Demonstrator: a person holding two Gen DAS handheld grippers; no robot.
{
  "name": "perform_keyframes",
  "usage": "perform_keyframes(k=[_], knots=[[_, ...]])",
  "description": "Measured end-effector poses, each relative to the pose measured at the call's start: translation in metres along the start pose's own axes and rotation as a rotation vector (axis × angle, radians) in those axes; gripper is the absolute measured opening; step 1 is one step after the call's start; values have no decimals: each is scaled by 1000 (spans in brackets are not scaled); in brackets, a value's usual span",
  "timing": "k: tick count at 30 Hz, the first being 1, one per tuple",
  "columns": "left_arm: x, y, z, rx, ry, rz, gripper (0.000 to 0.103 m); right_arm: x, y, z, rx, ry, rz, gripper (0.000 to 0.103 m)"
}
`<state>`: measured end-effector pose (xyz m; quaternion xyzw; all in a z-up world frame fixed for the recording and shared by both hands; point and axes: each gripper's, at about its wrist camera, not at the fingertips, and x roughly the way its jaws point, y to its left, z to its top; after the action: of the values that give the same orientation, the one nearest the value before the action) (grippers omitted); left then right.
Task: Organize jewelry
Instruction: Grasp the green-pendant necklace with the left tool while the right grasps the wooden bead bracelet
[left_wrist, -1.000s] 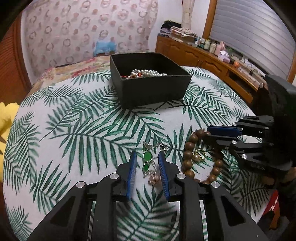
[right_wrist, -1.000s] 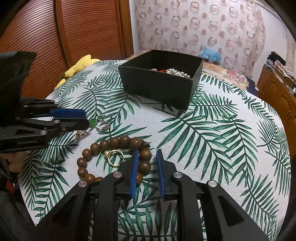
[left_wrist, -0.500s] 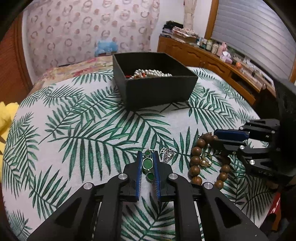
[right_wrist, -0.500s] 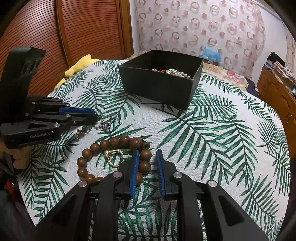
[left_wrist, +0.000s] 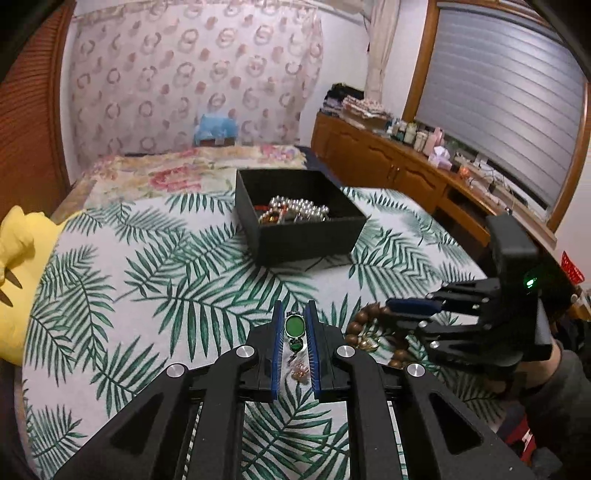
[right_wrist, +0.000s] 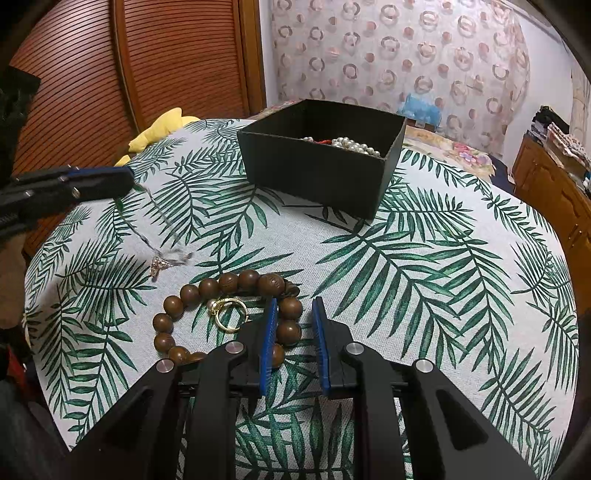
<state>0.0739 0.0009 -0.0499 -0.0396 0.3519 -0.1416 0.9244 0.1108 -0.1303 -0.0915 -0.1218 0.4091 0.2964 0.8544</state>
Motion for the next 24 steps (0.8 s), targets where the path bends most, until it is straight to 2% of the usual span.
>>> perform_keyframes(k=[4,5,9,24], knots=[[-10,-5,5,14,-30,3,10,0,2,1,-7,1,1,21],[-11,-5,6,17,-33,3,10,0,3,1,-12,2,22,15],[-13,-8,9,31,-43,4,10,0,8,4,-31,3,38,15],[-15,-10,26,51,-70,18,10,-61,26,39,-105,-141,49,15]])
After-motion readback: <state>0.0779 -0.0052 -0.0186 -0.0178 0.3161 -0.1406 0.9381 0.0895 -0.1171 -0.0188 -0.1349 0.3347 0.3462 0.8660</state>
